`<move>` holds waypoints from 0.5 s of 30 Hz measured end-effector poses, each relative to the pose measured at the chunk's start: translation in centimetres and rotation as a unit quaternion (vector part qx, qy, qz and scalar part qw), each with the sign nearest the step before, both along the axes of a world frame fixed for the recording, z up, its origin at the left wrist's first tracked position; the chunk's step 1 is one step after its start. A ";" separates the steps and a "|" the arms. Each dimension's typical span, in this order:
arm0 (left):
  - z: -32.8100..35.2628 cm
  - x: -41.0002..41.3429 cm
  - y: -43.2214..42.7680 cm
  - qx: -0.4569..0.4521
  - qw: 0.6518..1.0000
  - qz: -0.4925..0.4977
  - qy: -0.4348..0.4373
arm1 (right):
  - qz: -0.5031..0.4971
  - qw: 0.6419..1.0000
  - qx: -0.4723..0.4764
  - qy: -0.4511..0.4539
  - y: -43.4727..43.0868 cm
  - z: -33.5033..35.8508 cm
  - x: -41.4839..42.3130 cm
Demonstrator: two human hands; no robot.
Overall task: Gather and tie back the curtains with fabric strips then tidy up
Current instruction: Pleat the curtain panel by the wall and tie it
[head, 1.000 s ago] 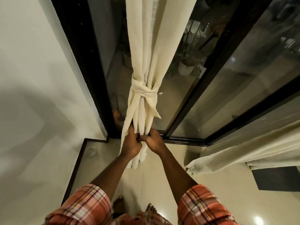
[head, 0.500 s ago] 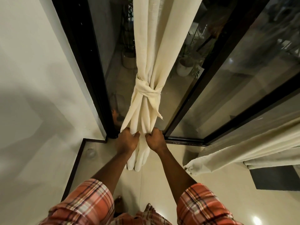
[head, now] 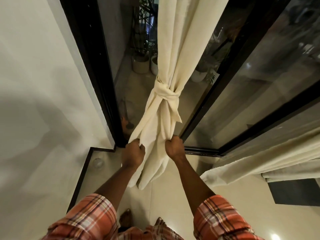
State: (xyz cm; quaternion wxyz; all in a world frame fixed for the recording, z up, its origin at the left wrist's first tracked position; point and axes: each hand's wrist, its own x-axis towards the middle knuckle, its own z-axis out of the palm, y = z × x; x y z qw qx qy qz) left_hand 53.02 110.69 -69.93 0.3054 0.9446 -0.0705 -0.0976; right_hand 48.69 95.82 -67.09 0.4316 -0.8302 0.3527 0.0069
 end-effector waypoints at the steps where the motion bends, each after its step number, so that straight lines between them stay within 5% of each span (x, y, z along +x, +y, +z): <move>1: -0.3 -0.5 -0.4 -0.012 1.000 -0.009 0.001 | 0.024 0.999 0.029 -0.003 0.6 -0.1 -0.1; 8: -0.4 -3.1 -1.7 -0.115 0.980 -0.125 0.100 | 0.129 0.984 0.123 0.022 2.5 -0.6 -0.4; 15: -1.3 -2.3 -0.4 -0.083 0.981 -0.153 0.083 | 0.091 0.990 0.106 0.013 2.3 -1.0 -0.8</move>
